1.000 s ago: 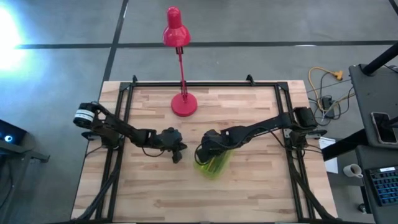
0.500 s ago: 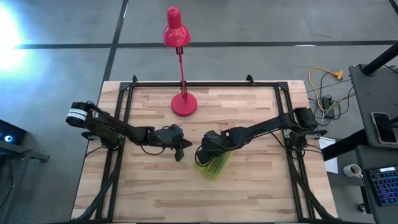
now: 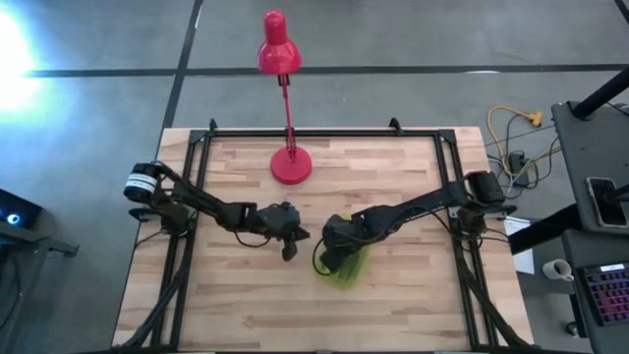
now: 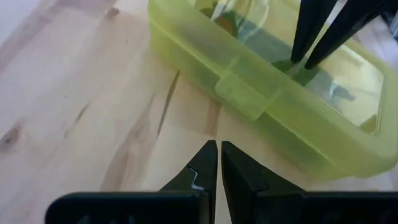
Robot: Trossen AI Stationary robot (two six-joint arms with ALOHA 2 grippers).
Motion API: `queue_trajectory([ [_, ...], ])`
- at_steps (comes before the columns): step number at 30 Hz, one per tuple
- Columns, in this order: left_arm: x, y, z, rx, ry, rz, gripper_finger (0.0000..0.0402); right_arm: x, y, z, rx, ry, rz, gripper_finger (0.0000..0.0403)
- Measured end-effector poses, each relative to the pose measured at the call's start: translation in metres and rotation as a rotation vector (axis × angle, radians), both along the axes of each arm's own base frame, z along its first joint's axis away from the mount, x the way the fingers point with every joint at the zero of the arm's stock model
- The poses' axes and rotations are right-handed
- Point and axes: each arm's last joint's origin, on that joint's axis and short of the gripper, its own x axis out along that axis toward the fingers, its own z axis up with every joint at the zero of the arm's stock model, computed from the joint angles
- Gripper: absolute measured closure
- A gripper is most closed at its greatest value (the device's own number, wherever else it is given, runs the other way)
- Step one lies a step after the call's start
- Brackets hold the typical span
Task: Pick & place school supplies into a supply box
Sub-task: Close the yellow supply box
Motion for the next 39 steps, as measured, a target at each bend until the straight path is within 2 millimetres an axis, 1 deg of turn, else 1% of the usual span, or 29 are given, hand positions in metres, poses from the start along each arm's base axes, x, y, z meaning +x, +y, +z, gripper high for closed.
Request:
queue_trajectory([
  [2,0.001,0.000,0.001,-0.001,-0.009,-0.001,0.0396,-0.001,0.004,0.007,-0.027,-0.020,-0.013,0.0364],
  [4,0.002,0.000,0.003,-0.003,-0.038,0.000,0.0396,-0.002,0.008,0.019,-0.047,-0.064,-0.015,0.0364],
  [7,0.005,0.000,0.007,0.014,-0.060,-0.011,0.0396,-0.008,0.010,0.034,-0.061,-0.074,-0.067,0.0364],
  [10,0.010,-0.001,0.014,0.035,-0.094,-0.025,0.0396,-0.018,0.011,0.028,-0.081,0.016,-0.129,0.0364],
  [13,0.015,-0.001,0.018,0.076,-0.113,-0.047,0.0396,-0.019,0.012,0.021,-0.071,0.015,-0.153,0.0364],
  [15,0.017,-0.001,0.020,0.093,-0.120,-0.071,0.0396,-0.016,0.013,0.017,-0.061,0.004,-0.169,0.0364],
  [17,0.021,0.000,0.020,0.106,-0.125,-0.084,0.0396,-0.016,0.013,0.008,-0.071,0.037,-0.170,0.0364],
  [19,0.022,0.001,0.016,0.112,-0.105,-0.094,0.0396,-0.016,0.013,0.005,-0.074,0.046,-0.155,0.0364],
  [21,0.028,0.003,0.013,0.127,-0.109,-0.112,0.0396,-0.017,0.016,0.004,-0.065,0.060,-0.114,0.0364],
  [23,0.031,0.002,0.005,0.124,-0.073,-0.142,0.0396,-0.019,0.019,0.001,-0.058,0.074,-0.085,0.0364],
  [27,0.046,0.001,-0.002,0.112,-0.067,-0.178,0.0396,-0.024,0.021,0.000,-0.048,0.082,-0.086,0.0365],
  [29,0.058,-0.001,0.001,0.113,-0.100,-0.203,0.0396,-0.026,0.020,0.001,-0.042,0.082,-0.086,0.0365],
  [32,0.069,-0.003,0.001,0.101,-0.101,-0.250,0.0396,-0.029,0.020,0.000,-0.035,0.104,-0.085,0.0365],
  [36,0.075,-0.005,0.001,0.093,-0.110,-0.266,0.0396,-0.031,0.020,-0.003,-0.010,0.111,-0.098,0.0365],
  [39,0.072,-0.005,-0.002,0.089,-0.097,-0.272,0.0396,-0.032,0.020,-0.005,-0.010,0.115,-0.113,0.0365],
])
